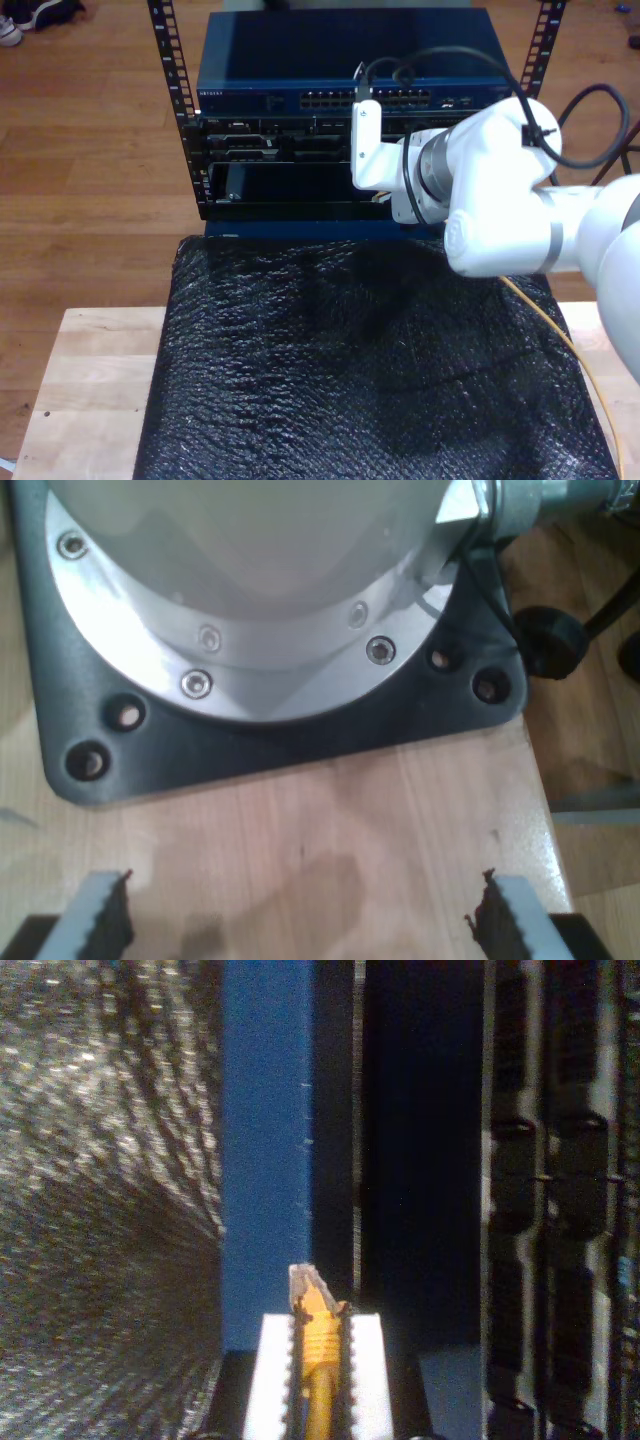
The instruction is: Grab the cable and plug it in
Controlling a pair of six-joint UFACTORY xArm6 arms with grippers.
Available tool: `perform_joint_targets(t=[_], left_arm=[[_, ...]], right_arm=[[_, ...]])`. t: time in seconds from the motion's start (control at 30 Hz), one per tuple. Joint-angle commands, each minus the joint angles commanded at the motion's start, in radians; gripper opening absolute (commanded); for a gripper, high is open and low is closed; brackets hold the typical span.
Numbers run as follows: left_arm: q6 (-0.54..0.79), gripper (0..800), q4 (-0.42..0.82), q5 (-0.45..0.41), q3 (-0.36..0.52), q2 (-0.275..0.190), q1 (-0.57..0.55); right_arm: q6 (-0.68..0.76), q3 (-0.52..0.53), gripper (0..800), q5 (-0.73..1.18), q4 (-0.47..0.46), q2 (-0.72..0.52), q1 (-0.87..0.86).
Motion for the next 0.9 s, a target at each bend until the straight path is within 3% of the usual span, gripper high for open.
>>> perform_joint_targets(t=[0.43,0.9], left_arm=[[-0.002,800,0.0,0.0,0.0,0.0,0.0],[-0.002,800,0.0,0.0,0.0,0.0,0.0]], right_arm=[[-0.017,0.133,0,-0.199,-0.044,-0.11,-0.002],[-0.025,0.218,0,-0.405,-0.074,-0.147,0.003]])
